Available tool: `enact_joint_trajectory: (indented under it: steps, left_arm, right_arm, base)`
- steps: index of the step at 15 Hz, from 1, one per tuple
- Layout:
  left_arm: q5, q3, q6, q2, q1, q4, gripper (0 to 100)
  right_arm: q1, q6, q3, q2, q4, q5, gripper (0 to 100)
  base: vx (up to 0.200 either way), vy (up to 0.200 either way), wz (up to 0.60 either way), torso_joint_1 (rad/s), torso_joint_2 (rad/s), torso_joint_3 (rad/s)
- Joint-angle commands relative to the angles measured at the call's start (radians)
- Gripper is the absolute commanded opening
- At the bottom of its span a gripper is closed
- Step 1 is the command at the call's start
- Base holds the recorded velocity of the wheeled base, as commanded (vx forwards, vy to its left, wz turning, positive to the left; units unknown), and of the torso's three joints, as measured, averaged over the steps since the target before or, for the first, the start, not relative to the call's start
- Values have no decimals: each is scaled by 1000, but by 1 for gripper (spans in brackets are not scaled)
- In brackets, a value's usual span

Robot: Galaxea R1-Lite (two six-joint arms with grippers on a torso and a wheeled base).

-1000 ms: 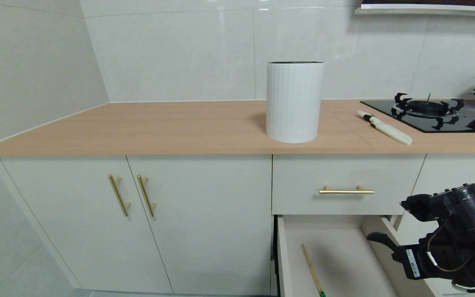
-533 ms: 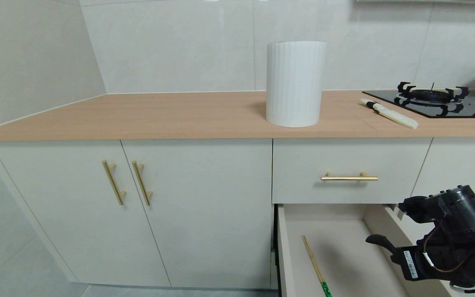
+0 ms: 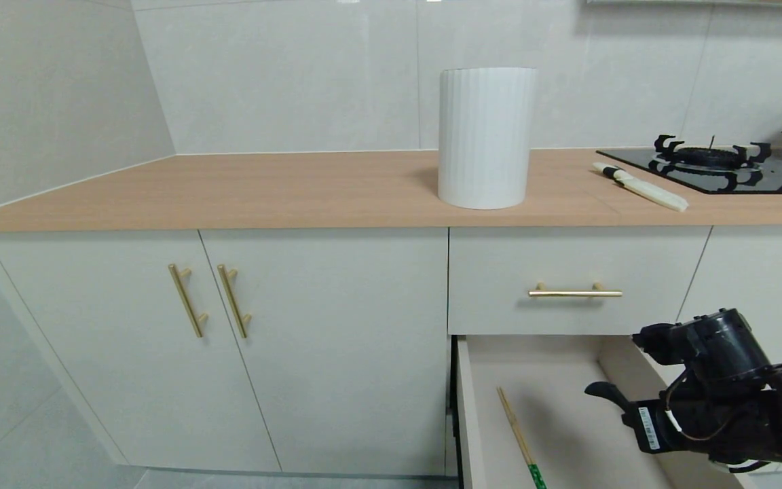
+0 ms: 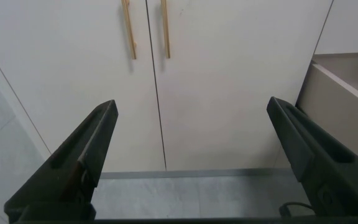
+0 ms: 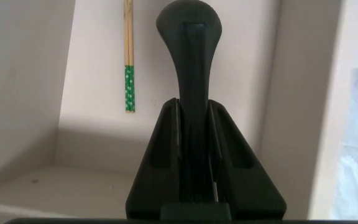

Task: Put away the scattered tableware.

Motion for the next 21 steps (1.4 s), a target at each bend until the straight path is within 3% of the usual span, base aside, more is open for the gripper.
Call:
enact_joint_trajectory:
  steps: [1,7,21]
  left_arm:
    - [0,0,0,0,0,0,100]
    - [0,0,0,0,0,0,100]
    - [0,0,0,0,0,0,100]
  right_arm:
    - [-2,17,-1,158,-84,7,0]
    - [-18,42,-4,458,-373,27,0]
    - [-21,43,-65,632,-382,19,0]
  base:
    - [0,0,0,0,0,0]
    - [0,0,0,0,0,0]
    - [0,0,0,0,0,0]
